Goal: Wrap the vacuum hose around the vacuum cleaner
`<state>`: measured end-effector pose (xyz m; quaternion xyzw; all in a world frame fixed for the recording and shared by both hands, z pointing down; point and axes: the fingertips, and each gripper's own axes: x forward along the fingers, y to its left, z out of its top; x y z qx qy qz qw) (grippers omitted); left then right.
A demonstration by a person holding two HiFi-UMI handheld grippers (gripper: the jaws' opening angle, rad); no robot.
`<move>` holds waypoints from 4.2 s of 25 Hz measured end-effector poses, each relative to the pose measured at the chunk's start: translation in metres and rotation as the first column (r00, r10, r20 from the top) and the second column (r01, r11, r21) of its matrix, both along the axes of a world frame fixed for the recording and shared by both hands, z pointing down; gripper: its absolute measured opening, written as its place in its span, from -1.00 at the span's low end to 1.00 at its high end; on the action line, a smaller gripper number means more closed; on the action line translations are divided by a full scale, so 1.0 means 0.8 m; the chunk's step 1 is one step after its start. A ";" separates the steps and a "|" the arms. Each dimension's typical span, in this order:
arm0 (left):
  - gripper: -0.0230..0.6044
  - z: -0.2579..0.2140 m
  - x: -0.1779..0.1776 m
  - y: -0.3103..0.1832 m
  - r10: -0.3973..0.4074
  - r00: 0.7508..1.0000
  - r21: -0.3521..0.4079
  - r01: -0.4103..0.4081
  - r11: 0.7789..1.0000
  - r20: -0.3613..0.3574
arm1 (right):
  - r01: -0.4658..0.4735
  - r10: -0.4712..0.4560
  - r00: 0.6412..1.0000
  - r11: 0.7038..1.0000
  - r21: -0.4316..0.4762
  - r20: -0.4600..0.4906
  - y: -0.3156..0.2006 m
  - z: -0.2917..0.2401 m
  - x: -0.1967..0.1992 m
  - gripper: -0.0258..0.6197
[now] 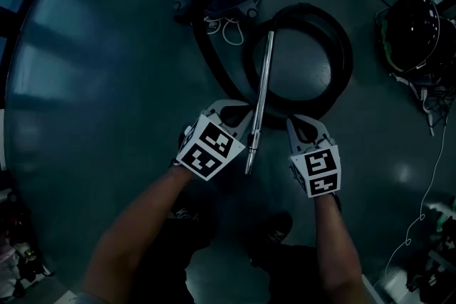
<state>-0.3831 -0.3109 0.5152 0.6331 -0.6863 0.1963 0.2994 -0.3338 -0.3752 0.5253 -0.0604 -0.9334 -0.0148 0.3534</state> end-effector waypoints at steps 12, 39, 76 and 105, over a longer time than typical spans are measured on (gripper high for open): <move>-0.91 -0.242 0.116 0.011 0.084 0.996 0.054 -0.085 0.995 0.024 | -0.019 0.012 0.998 0.994 -0.106 -0.067 0.062 -0.203 0.132 -0.91; -0.91 -0.734 0.344 0.152 0.157 0.986 0.333 -0.127 0.934 -0.065 | -0.125 0.178 0.956 0.966 -0.228 0.233 0.221 -0.728 0.275 -0.91; -0.91 -0.977 0.366 0.295 0.056 0.992 0.533 -0.108 0.839 0.111 | -0.078 0.156 0.806 0.984 -0.159 0.571 0.336 -1.009 0.331 -0.91; -0.91 -1.000 0.364 0.303 0.035 0.987 0.563 -0.117 0.818 0.154 | -0.068 0.155 0.777 0.984 -0.164 0.610 0.352 -1.031 0.331 -0.91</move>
